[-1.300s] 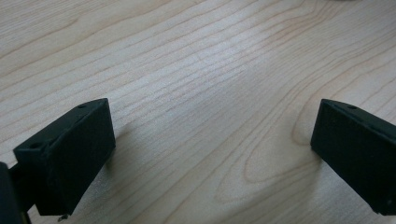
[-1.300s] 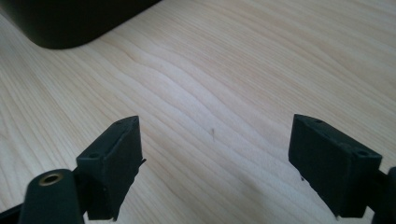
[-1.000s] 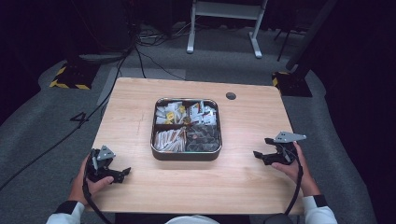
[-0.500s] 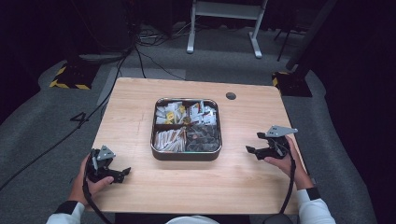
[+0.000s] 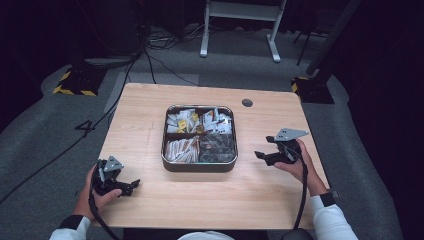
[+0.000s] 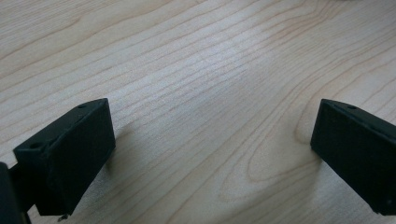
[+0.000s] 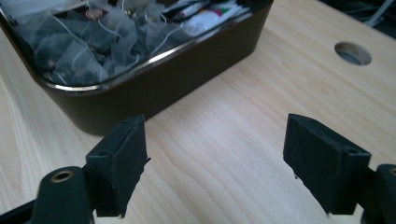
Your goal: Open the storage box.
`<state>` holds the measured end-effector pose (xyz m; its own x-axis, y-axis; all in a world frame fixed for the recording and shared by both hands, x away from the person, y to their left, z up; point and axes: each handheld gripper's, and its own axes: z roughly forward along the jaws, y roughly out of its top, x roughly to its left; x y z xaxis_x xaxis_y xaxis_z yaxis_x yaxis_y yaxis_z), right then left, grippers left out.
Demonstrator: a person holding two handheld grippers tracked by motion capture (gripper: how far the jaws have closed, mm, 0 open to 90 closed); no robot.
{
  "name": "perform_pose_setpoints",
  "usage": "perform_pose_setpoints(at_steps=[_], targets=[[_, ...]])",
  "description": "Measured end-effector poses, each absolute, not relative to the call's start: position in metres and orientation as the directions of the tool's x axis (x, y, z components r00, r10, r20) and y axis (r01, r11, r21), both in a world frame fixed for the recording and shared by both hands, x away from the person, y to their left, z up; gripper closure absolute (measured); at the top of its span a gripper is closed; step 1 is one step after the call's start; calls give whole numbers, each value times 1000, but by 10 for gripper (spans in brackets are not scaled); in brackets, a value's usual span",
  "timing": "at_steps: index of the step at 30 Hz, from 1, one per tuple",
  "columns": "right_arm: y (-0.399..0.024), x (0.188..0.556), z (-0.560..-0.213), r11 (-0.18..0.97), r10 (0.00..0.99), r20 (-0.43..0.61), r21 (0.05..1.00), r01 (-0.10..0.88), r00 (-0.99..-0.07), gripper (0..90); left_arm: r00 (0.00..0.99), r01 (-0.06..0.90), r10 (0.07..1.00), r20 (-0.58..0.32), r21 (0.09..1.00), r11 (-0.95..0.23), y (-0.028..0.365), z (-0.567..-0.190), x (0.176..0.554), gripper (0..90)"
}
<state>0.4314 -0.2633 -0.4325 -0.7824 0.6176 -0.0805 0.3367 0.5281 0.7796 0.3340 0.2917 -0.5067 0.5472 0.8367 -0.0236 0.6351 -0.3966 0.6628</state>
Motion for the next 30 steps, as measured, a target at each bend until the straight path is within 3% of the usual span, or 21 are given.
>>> perform_pose_setpoints(at_steps=[30], targets=[[-195,462,-409,542,574,-104,792,282,-812,297,548,634,836,-23,663,-398,292,-507,334,1]])
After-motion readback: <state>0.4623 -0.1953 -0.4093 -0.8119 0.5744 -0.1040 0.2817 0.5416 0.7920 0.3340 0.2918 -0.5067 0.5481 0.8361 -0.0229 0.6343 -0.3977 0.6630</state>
